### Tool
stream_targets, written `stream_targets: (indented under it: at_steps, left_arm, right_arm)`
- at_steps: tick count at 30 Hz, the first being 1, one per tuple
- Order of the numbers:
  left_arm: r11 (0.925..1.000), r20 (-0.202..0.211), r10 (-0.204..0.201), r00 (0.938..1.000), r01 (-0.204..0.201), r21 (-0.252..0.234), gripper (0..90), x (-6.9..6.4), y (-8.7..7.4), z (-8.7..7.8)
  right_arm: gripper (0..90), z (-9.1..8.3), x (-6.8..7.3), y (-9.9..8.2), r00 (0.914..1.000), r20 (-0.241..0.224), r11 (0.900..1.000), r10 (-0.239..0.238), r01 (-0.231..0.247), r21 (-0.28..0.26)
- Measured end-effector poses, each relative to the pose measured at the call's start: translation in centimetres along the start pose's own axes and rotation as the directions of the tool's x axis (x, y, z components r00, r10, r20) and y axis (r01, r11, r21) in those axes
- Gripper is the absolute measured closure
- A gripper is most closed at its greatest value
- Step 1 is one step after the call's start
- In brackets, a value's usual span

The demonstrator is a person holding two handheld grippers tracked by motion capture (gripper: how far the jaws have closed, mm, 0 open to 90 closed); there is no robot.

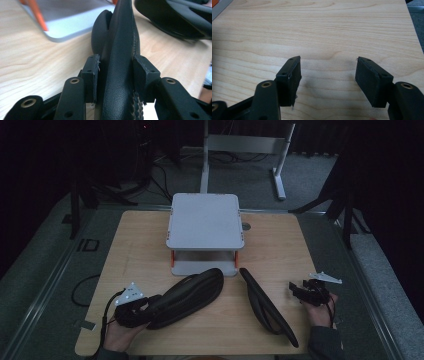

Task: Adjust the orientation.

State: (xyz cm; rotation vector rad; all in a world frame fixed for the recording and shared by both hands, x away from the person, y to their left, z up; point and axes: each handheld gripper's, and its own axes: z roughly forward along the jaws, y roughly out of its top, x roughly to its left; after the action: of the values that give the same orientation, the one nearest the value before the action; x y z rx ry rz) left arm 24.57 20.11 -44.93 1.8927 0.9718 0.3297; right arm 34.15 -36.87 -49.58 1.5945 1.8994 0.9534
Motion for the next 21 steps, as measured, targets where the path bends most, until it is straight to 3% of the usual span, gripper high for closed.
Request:
stream_targets:
  at_steps: [1, 3, 6, 8, 9, 11, 13, 14, 15, 16, 18, 19, 20, 21]
  left_arm:
    - [1.0, 0.0, 0.0, 1.0, 0.0, 0.0, 59.1, 0.0, 0.0, 0.0]
    - [0.9996, -0.048, -0.004, 0.9988, 0.003, -0.028, 59.5, 0.3, -0.1, -1.2]
    - [0.999, -0.071, -0.007, 0.9974, 0.004, -0.044, 59.6, 0.5, 0.0, -2.1]
    - [0.9986, -0.118, 0.009, 0.993, -0.015, -0.05, 59.7, 0.5, 0.2, -2.9]
    - [0.9976, -0.163, 0.014, 0.9865, -0.025, -0.064, 59.9, 0.4, 0.3, -3.4]
    - [0.9971, -0.172, 0.017, 0.985, -0.029, -0.07, 59.9, 0.3, 0.4, -3.7]
    - [0.997, -0.147, 0.055, 0.9876, -0.062, -0.045, 59.5, 0.0, 0.6, -4.0]
    - [0.9967, -0.112, 0.063, 0.9918, -0.068, -0.045, 59.1, -0.1, 0.6, -4.1]
    - [0.9966, -0.075, 0.061, 0.9954, -0.065, -0.051, 58.8, -0.2, 0.7, -4.1]
    - [0.9966, -0.075, 0.061, 0.9954, -0.065, -0.051, 58.7, -0.2, 0.7, -4.1]
    - [0.9965, -0.023, 0.055, 0.9982, -0.056, -0.062, 58.7, -0.3, 0.7, -4.0]
    - [0.9965, -0.023, 0.055, 0.9982, -0.056, -0.062, 58.9, -0.3, 0.7, -4.0]
    - [0.9954, 0.063, 0.037, 0.9973, -0.031, -0.09, 60.0, -0.3, 0.8, -3.7]
    - [0.9955, 0.084, 0.034, 0.9959, -0.027, -0.091, 59.9, -0.4, 0.9, -3.6]
  right_arm:
    - [37.1, 0.0, 0.0, 0.0, 1.0, 0.0, 1.0, 0.0, 0.0, -0.001]
    - [37.1, 0.0, 0.0, 0.0, 1.0, 0.0, 1.0, -0.001, 0.001, -0.002]
    - [37.1, 0.0, 0.0, 0.0, 1.0, 0.001, 1.0, -0.001, 0.001, -0.001]
    - [37.1, 0.0, 0.0, 0.0, 1.0, 0.001, 1.0, -0.001, 0.001, -0.001]
    - [37.1, 0.0, 0.1, 0.0, 1.0, 0.002, 1.0, -0.002, 0.002, 0.0]
    - [37.1, 0.0, 0.1, 0.0, 1.0, 0.002, 1.0, -0.003, 0.003, 0.0]
    - [37.1, 0.0, 0.1, 0.0, 1.0, 0.001, 1.0, -0.002, 0.002, -0.001]
    - [37.1, 0.1, 0.0, 0.0, 1.0, 0.002, 1.0, -0.003, 0.003, 0.0]
    - [37.1, 0.1, 0.1, 0.0, 1.0, 0.002, 1.0, -0.002, 0.002, 0.001]
    - [37.1, 0.1, 0.1, 0.0, 1.0, 0.002, 1.0, -0.002, 0.002, 0.001]
    - [37.1, 0.1, 0.1, 0.0, 1.0, 0.002, 1.0, -0.006, 0.006, 0.001]
    - [37.1, 0.1, 0.1, 0.0, 1.0, 0.002, 1.0, -0.006, 0.006, 0.001]
    - [37.1, 0.1, 0.1, 0.0, 1.0, 0.002, 1.0, -0.007, 0.007, 0.001]
    - [37.1, 0.1, 0.1, 0.0, 1.0, 0.002, 1.0, -0.006, 0.006, 0.001]
